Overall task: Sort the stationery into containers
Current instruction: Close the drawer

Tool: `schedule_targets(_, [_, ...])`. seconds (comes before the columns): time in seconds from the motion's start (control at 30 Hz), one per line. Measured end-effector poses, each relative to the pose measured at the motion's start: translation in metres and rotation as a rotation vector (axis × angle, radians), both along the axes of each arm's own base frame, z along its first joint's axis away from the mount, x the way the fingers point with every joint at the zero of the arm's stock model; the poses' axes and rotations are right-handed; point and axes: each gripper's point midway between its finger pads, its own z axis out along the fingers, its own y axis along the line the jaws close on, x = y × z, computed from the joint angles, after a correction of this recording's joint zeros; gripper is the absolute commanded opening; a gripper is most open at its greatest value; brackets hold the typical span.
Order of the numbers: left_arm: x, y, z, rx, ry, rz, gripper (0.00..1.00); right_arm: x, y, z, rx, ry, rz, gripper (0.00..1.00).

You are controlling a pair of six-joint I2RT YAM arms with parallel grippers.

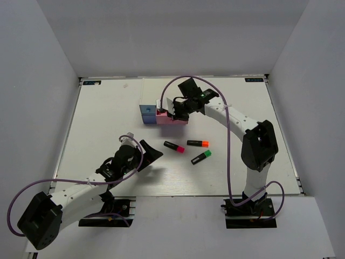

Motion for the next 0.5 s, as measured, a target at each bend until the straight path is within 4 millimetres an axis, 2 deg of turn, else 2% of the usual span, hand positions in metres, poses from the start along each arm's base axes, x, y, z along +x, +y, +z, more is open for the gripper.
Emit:
schedule_targets(0.23, [0.0,0.0,0.0,0.001,-0.001,0.0,1.0,0.025,0.001,0.002,0.001,-0.066,-0.096,0.0])
schedule_targets(0.5, [0.0,0.0,-0.004,0.013,0.006,-0.003,1.0,0.049,0.001,-0.007,-0.015,-0.116,-0.193,0.0])
